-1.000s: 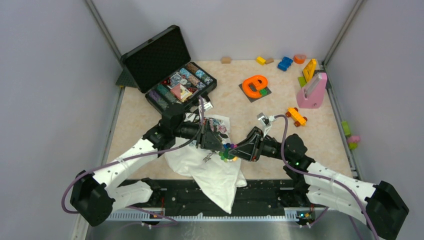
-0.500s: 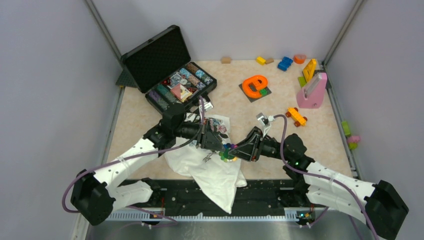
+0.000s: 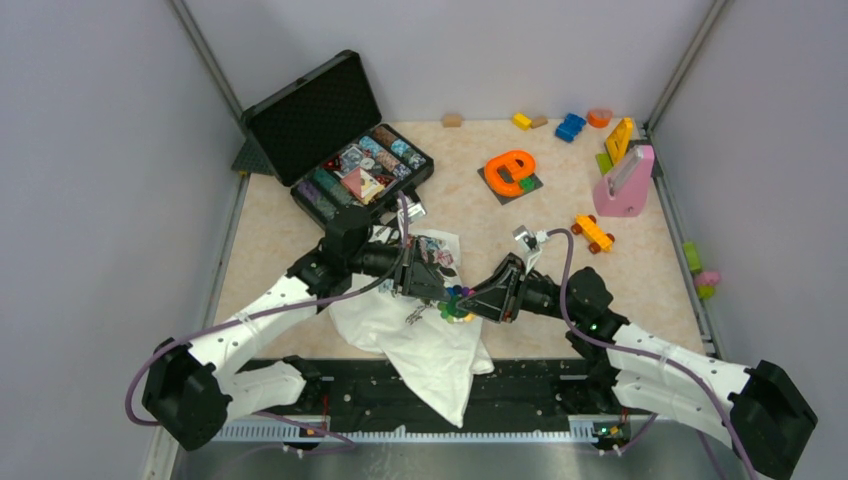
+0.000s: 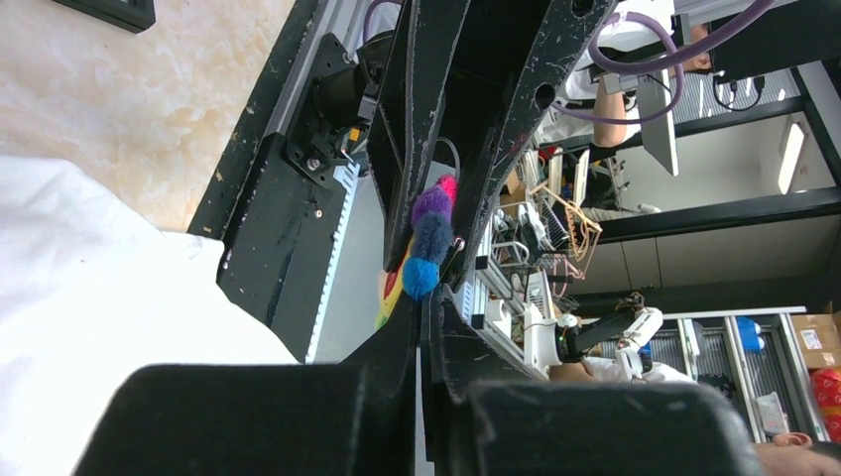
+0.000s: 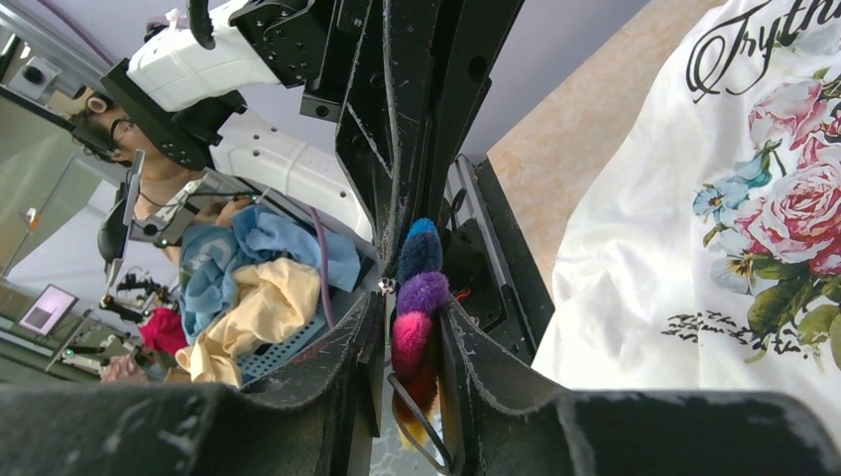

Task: Remove the brooch from the garment
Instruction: Close the brooch.

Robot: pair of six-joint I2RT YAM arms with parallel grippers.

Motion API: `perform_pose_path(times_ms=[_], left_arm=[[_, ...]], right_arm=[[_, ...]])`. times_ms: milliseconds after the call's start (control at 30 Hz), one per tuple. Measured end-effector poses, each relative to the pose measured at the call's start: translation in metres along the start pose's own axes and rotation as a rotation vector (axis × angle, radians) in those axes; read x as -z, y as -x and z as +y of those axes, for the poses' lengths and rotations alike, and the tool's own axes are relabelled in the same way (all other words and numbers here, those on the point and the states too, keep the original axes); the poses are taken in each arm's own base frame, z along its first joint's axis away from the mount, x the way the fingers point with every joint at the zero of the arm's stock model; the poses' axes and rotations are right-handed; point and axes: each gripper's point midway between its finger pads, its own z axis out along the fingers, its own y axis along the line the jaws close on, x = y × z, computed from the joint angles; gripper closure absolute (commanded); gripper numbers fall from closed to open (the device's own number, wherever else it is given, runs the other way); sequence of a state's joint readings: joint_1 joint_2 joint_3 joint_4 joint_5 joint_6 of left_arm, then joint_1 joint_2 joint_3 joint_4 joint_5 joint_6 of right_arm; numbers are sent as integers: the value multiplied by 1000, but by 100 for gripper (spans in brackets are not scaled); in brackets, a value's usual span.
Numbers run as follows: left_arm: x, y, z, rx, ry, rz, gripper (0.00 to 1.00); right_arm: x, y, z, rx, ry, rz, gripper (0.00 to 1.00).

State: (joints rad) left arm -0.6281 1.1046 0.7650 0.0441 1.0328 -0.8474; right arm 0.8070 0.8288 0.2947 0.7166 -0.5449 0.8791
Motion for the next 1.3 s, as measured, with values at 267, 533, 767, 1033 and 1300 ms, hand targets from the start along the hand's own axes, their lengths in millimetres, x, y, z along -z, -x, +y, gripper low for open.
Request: perform_pose_path(times_ms=[267, 533, 767, 1033, 1300], left_arm=[[2, 3, 2, 5, 6, -12, 100], [2, 4, 2, 10, 7, -15, 100], [2, 4, 2, 13, 8, -15, 100], [3, 5, 3, 17, 13, -22, 100], [5, 8, 5, 22, 18, -30, 100]], right_arm=[[0, 2, -2, 0, -8, -9, 74], [0, 2, -3, -6, -13, -11, 78], [0, 2, -3, -8, -15, -12, 78], [1, 3, -4, -8, -20, -21, 75], [2, 2, -5, -9, -24, -22, 71]])
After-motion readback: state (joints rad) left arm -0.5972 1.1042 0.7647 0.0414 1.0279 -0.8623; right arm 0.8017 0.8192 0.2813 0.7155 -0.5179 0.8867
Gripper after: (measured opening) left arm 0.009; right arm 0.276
